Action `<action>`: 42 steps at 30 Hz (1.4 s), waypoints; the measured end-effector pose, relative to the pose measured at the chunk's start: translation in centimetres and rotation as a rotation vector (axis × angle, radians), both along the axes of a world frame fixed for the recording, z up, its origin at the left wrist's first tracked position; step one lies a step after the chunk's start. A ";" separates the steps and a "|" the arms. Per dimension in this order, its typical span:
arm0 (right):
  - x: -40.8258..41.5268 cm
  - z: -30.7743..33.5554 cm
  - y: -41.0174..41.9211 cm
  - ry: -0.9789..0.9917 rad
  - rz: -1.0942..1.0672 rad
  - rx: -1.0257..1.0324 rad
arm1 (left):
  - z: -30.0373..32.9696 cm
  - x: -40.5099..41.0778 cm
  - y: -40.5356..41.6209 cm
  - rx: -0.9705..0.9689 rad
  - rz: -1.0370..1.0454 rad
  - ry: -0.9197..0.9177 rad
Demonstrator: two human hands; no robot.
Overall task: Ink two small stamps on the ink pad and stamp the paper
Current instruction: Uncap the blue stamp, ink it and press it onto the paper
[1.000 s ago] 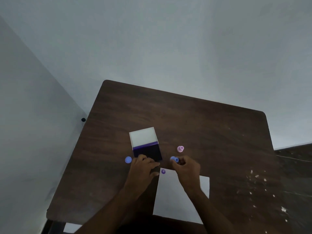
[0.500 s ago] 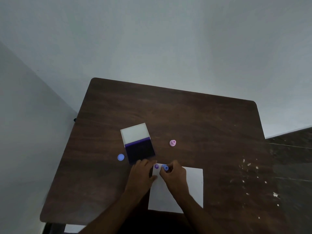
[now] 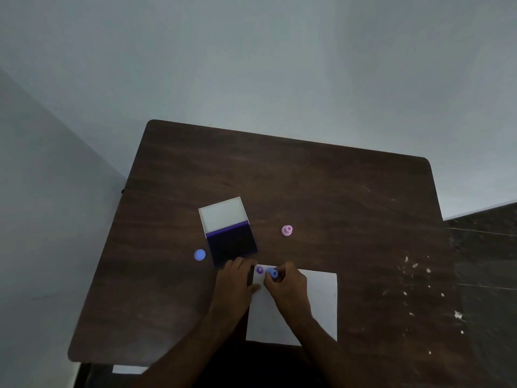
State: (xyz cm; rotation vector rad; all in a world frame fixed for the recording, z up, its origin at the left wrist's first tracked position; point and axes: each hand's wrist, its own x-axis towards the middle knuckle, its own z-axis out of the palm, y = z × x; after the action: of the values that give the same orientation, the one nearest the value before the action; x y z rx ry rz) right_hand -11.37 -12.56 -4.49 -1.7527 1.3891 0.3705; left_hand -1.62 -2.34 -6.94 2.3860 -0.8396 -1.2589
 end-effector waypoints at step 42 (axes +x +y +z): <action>0.7 0.9 0.0 -0.096 -0.147 -0.078 | 0.5 0.1 -0.1 -0.112 0.006 -0.166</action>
State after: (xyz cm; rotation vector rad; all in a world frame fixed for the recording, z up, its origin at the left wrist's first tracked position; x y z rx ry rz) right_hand -10.65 -12.53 -3.61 -1.6955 1.4700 0.1524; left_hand -1.54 -2.40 -6.40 2.4252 -0.9239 -0.9934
